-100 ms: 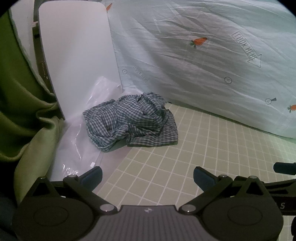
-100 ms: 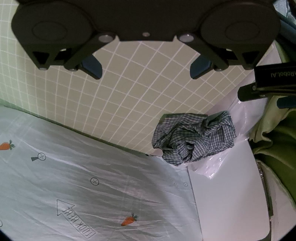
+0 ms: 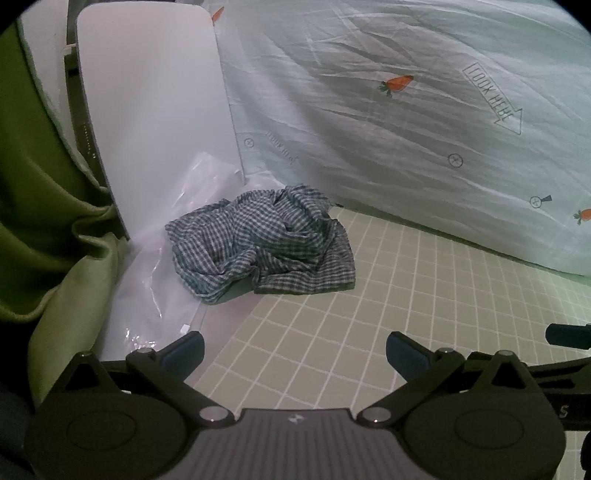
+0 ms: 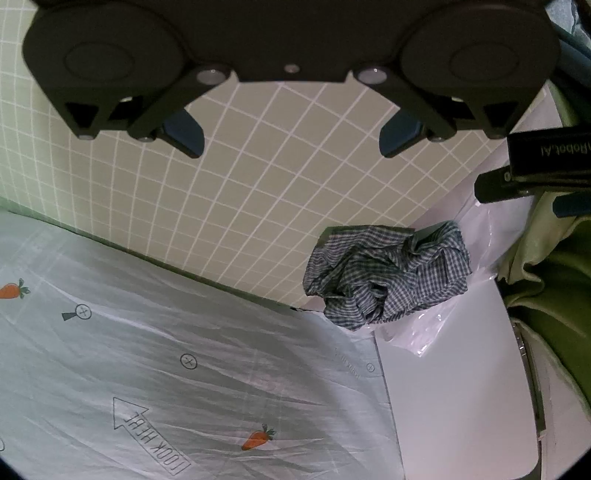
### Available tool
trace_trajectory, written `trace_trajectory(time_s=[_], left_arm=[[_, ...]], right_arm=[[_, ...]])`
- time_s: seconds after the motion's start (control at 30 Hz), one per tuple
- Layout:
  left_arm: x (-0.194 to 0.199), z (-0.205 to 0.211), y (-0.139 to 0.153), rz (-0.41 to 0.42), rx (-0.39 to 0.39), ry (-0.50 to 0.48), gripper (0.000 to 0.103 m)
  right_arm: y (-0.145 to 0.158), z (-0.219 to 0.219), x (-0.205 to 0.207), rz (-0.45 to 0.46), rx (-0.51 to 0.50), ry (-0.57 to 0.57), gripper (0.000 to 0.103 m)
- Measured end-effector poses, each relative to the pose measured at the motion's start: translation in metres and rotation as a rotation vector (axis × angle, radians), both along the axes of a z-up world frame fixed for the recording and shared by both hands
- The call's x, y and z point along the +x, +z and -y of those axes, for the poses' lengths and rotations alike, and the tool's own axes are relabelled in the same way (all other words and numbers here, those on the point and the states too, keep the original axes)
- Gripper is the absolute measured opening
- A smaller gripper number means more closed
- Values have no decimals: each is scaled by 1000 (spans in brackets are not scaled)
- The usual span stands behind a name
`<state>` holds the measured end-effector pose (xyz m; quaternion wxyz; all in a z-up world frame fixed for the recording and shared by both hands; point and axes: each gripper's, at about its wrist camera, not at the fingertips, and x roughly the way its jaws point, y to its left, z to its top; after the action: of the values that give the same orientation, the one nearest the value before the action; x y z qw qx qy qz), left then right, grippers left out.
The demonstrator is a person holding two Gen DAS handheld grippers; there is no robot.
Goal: Fold clothes
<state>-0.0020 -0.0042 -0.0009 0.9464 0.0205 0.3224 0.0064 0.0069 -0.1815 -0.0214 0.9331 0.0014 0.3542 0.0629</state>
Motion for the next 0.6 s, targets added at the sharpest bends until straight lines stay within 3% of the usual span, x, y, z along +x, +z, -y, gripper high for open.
trace_trajectory(time_s=[0.6], left_arm=[[6, 7, 6, -3, 12, -7, 103]], right_arm=[[-1, 0, 2, 2, 6, -15, 102]])
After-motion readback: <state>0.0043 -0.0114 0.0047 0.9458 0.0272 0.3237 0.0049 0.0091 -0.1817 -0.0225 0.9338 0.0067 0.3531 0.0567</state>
